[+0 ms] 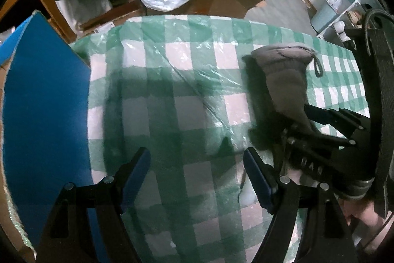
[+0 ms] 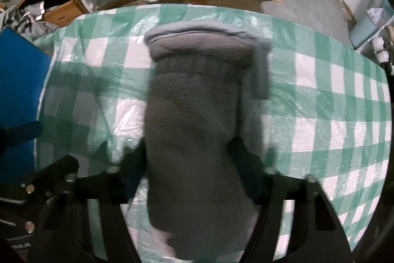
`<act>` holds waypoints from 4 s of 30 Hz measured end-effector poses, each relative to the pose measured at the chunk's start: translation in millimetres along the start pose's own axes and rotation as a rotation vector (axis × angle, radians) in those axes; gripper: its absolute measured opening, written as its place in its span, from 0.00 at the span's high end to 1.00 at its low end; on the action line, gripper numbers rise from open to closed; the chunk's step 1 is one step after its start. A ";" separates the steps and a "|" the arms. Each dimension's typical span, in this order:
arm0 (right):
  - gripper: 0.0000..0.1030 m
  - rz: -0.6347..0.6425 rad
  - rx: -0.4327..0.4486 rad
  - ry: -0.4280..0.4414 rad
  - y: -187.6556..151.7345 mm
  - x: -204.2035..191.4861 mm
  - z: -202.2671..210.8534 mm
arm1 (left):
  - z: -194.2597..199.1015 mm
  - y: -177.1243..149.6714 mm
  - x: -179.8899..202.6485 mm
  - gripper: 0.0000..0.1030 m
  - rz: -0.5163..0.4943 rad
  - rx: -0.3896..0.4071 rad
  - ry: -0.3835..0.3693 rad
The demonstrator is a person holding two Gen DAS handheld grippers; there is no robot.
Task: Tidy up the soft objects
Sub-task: 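Grasp the grey mitten with the right gripper while the left gripper grasps the small white bottle, then carry the white bottle with the left gripper while the right gripper carries the grey mitten to the box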
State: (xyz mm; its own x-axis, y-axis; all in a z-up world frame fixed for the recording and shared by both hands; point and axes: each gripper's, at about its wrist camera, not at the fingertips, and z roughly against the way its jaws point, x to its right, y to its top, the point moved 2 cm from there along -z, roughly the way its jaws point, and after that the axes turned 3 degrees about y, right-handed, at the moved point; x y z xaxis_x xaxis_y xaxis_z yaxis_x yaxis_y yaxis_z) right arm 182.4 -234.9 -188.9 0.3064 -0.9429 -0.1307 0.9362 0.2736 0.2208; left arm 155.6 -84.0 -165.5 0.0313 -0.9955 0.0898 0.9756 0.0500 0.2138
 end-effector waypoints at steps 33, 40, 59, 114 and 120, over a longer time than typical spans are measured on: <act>0.84 -0.059 0.057 0.087 -60.7 24.4 42.7 | -20.2 -35.2 54.0 0.40 -0.071 -0.049 -0.003; 0.84 -0.078 0.063 0.096 -63.4 31.5 46.5 | -23.2 -37.8 67.7 0.69 -0.106 -0.024 0.041; 0.84 -0.081 0.105 0.121 -65.7 33.2 69.6 | 10.6 -44.3 66.6 0.85 -0.117 0.038 -0.025; 0.84 0.116 0.316 0.196 -47.2 -79.8 181.5 | 154.5 -70.3 -15.9 0.85 -0.029 0.325 0.025; 0.84 0.153 0.314 0.212 -41.6 -102.7 182.9 | 161.9 -75.8 -40.9 0.85 0.007 0.337 0.041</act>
State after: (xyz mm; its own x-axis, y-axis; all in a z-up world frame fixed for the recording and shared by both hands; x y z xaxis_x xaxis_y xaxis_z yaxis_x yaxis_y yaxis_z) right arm 80.5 -184.2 -7.9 0.4978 -0.8268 -0.2620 0.7888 0.3060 0.5331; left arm 45.2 -34.0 -27.9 0.0533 -0.9971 0.0548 0.8489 0.0741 0.5233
